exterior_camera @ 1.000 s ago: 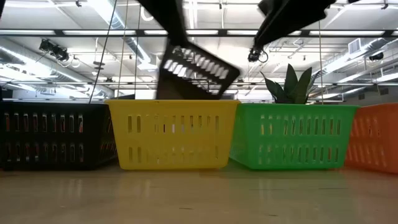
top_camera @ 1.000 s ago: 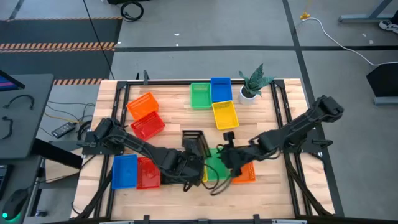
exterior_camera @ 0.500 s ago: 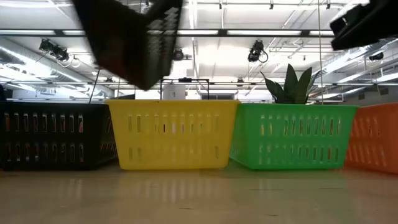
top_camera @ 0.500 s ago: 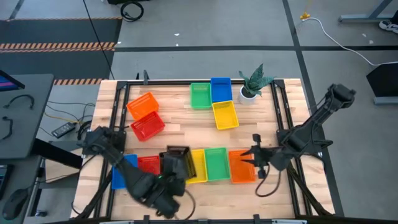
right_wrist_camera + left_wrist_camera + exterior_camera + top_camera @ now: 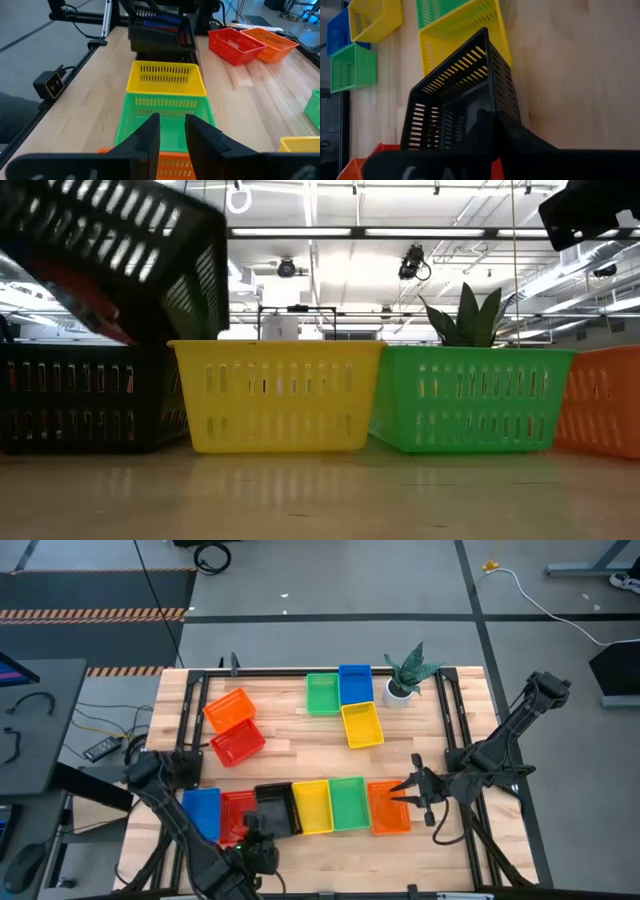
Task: Stack baskets by color
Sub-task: Stack the top black bin on top of the black bin
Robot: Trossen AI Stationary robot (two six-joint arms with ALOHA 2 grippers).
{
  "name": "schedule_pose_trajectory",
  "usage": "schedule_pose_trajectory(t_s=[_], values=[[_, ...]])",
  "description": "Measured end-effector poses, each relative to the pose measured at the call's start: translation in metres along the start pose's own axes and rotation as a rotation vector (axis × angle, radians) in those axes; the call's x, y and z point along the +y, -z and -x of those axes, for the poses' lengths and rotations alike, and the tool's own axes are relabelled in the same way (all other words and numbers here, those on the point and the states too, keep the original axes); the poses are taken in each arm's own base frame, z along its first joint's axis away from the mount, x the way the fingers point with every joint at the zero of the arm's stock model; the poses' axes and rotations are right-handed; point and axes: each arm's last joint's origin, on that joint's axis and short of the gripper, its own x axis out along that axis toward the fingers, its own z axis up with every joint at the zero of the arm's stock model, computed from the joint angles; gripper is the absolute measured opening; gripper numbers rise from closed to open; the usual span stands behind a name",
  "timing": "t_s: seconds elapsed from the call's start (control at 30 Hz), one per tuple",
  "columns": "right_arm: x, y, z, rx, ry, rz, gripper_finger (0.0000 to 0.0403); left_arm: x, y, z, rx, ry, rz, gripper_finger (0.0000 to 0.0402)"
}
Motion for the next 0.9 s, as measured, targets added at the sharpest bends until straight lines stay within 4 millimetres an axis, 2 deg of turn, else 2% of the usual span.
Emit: schedule_pose_trajectory(t_s=[0.23,0.43,0.63,0.8,0.9], values=[[0.0,-0.001,0.0,-0.007,-0.006,-0.008,0.0096,-0.008,0.018,-0.027,0.048,-0.033,-0.026,0.0022],[0.0,-0.001,0.0,-0.005,-0.013,-0.009,0.0096,-0.009,0.021,-0.032,0.087,0.003,0.016,0.0062],[0.001,-0.001,0.0,-0.002,-0.027,-0.009,0.0096,-0.007,0.013,-0.013,0.071,0.046,0.014,0.0093],[0.001,-0.001,0.0,-0.001,-0.028,-0.008,0.0096,0.005,0.007,0.013,0.011,0.011,0.103,0.0088],[0.001,-0.001,0.0,-0.001,-0.028,-0.008,0.0096,0.01,0.002,0.018,-0.099,-0.081,0.226,0.0076]])
